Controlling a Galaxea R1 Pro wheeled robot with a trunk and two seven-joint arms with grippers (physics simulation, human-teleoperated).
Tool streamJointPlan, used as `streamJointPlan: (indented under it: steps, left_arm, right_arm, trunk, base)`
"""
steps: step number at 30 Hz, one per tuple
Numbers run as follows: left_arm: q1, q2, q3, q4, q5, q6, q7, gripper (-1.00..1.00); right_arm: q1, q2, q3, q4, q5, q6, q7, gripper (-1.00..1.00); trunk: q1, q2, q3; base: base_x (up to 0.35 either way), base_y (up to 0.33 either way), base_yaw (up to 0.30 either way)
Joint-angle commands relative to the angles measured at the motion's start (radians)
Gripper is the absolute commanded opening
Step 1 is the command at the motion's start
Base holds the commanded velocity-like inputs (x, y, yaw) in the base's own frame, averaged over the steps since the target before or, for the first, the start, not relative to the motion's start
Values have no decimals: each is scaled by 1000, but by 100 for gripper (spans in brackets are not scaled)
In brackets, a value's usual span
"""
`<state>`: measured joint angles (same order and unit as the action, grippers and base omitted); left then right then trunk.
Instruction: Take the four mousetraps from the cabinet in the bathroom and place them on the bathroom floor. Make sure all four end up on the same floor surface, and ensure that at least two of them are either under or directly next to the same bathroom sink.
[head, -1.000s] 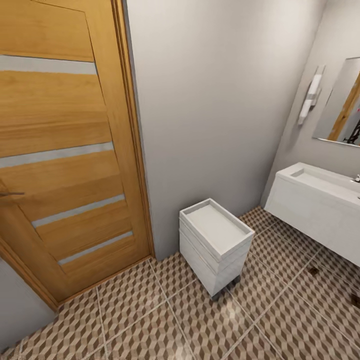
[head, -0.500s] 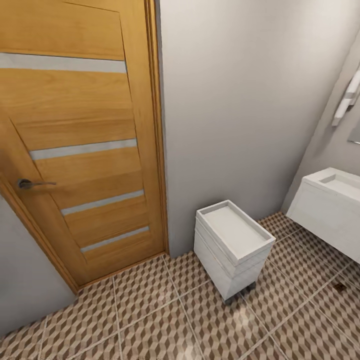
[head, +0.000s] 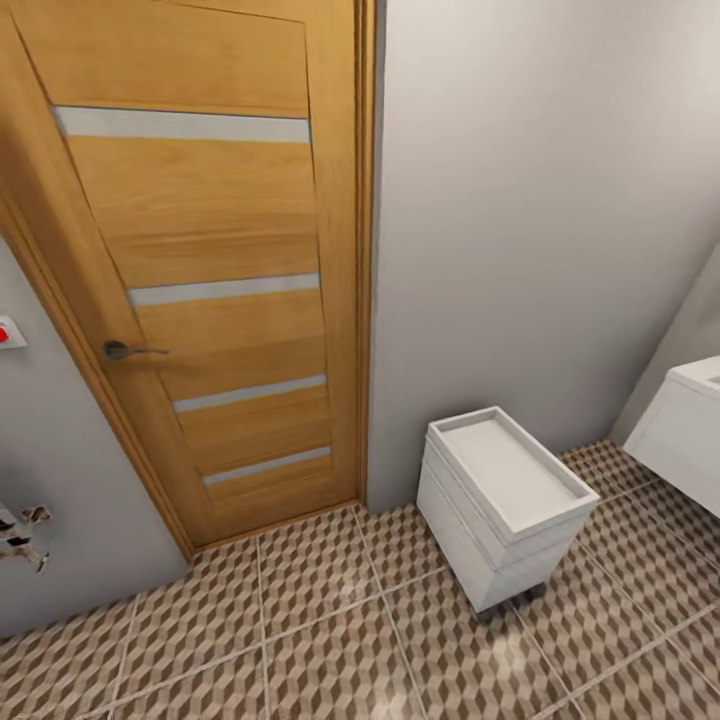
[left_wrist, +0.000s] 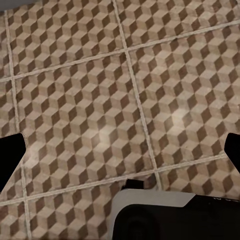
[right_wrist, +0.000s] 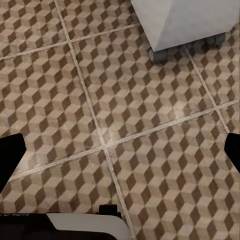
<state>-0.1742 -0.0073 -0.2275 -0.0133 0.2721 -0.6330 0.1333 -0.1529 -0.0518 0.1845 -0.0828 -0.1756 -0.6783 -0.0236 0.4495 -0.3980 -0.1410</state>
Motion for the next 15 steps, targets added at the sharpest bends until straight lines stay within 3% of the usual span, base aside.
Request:
streamJointPlan:
  steps: [1,15]
  left_arm:
    - [-1,0,-9,1,6,-3,5,100]
    - [-1,-1,-9,1,6,-2,5,100]
  right_arm:
    - [0,0,9,0,-8,-3,-2,100]
    - [0,1,9,0,-7,-2,-2,100]
  trunk:
    - [1,-2,-2]
    - [1,-2,-3]
  base:
    - [0,0,270]
    - [0,0,277]
